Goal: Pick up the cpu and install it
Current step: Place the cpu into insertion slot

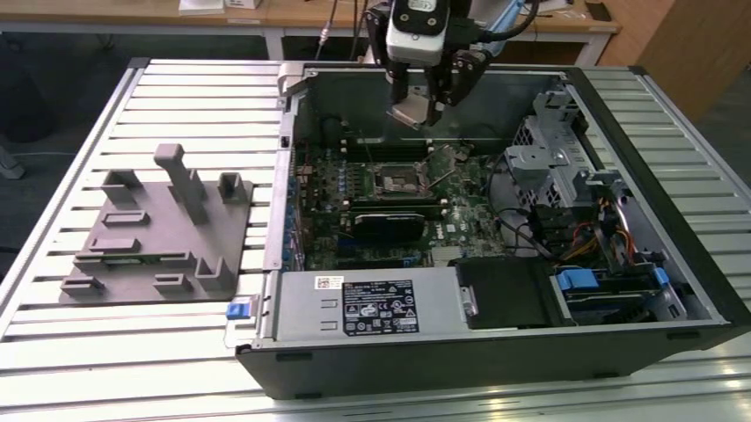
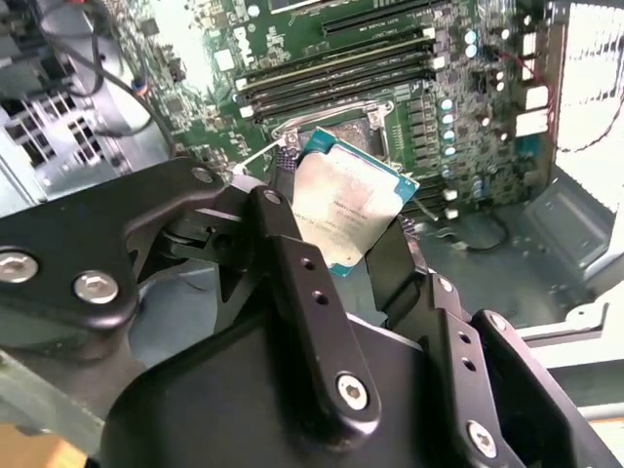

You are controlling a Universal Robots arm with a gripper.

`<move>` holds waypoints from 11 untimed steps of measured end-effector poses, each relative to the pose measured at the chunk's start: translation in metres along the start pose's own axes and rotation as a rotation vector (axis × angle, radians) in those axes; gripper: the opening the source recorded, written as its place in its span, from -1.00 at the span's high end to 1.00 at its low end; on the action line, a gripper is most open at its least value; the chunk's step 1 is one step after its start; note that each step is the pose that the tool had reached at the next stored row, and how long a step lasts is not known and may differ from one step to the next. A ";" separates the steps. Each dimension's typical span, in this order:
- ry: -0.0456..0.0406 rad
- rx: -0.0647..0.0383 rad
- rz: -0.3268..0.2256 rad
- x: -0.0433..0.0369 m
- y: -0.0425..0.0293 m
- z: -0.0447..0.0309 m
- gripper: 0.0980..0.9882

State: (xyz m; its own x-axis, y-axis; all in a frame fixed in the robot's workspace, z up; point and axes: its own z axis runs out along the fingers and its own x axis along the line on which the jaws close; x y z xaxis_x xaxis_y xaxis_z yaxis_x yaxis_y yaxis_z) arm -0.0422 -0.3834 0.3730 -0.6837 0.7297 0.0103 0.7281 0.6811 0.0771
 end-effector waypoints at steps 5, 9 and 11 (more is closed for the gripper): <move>-0.0070 -0.001 0.090 0.0000 -0.0001 0.0014 0.00; -0.0126 -0.002 0.161 0.0000 -0.0002 0.0027 0.00; -0.0155 -0.002 0.199 0.0000 -0.0002 0.0034 0.00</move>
State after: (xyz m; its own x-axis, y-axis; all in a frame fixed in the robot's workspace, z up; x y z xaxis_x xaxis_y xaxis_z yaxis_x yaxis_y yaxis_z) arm -0.0422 -0.3834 0.3696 -0.5254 0.8508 0.0102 0.8488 0.5232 0.0770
